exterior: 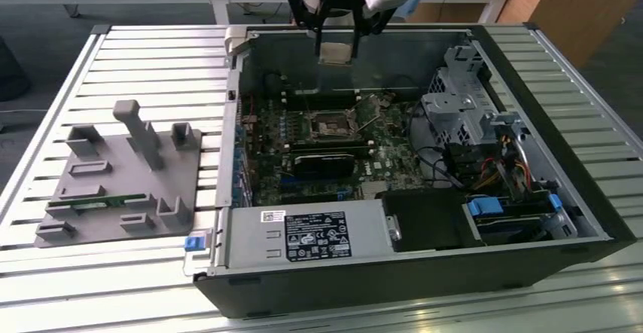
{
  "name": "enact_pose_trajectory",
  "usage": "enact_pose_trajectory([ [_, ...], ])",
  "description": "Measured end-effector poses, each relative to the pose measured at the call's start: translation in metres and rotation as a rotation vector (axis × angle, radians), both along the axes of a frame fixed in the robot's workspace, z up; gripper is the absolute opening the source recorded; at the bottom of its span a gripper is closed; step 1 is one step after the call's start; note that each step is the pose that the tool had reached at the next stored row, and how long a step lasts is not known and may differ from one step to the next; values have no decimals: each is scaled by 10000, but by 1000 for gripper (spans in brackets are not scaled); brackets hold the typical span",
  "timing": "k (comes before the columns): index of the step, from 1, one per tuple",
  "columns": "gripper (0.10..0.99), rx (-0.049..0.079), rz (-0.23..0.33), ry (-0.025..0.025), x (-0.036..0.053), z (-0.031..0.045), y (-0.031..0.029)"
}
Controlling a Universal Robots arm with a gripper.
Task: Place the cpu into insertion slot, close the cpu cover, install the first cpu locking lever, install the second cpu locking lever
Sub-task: 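Place the cpu into insertion slot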
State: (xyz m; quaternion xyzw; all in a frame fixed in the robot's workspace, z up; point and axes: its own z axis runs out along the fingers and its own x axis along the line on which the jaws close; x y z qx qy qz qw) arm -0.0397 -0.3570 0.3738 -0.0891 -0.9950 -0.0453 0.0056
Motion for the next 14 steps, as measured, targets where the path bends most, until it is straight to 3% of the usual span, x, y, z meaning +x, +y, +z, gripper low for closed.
enact_pose_trajectory([
  [14, 525, 1, -722, 0, -2, -2, 0],
])
